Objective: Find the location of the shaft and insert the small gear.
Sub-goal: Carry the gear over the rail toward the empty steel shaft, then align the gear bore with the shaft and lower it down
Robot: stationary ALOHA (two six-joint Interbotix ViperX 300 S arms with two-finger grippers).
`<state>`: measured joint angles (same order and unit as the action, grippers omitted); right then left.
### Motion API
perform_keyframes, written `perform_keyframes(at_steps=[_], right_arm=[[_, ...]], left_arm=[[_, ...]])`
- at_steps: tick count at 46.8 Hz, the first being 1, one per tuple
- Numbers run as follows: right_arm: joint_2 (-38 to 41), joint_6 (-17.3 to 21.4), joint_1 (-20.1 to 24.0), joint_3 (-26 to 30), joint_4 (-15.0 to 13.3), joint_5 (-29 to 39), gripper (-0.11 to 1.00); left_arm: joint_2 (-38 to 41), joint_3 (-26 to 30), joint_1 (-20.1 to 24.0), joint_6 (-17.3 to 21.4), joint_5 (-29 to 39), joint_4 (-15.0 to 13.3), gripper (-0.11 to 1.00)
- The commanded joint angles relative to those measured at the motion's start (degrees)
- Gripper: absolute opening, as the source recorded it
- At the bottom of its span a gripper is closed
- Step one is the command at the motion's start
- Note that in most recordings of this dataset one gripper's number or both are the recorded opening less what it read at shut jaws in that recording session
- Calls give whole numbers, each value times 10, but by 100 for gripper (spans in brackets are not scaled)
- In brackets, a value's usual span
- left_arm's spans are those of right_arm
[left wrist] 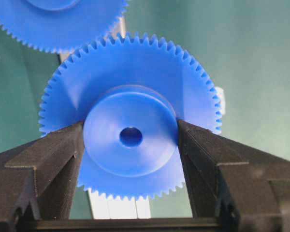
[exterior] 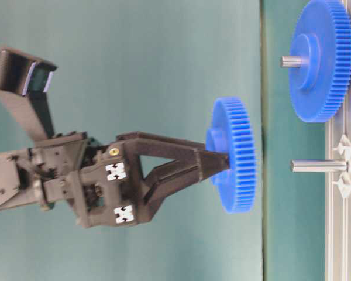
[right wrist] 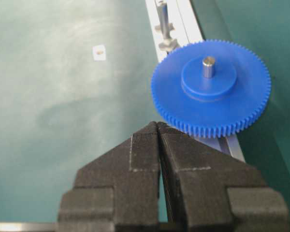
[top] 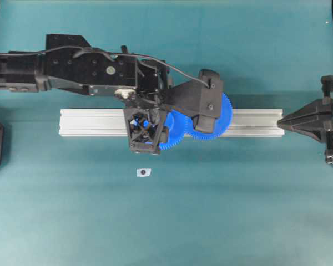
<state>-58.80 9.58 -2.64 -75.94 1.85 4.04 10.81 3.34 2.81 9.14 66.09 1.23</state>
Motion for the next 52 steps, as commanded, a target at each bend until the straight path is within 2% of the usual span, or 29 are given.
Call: perform_keyframes(at_steps=[1,19,52], right_arm=[[4,7,-1,7,-1,-4,4],[4,8,-1,6,-1,-4,4],[4,8,-1,7,-1,-2,4]], left_arm=[[-8,9,3,1,-4,3,63],[-5,-25,9,-1,-29,3,63],[8,-53,18,-4,-51,3,63]])
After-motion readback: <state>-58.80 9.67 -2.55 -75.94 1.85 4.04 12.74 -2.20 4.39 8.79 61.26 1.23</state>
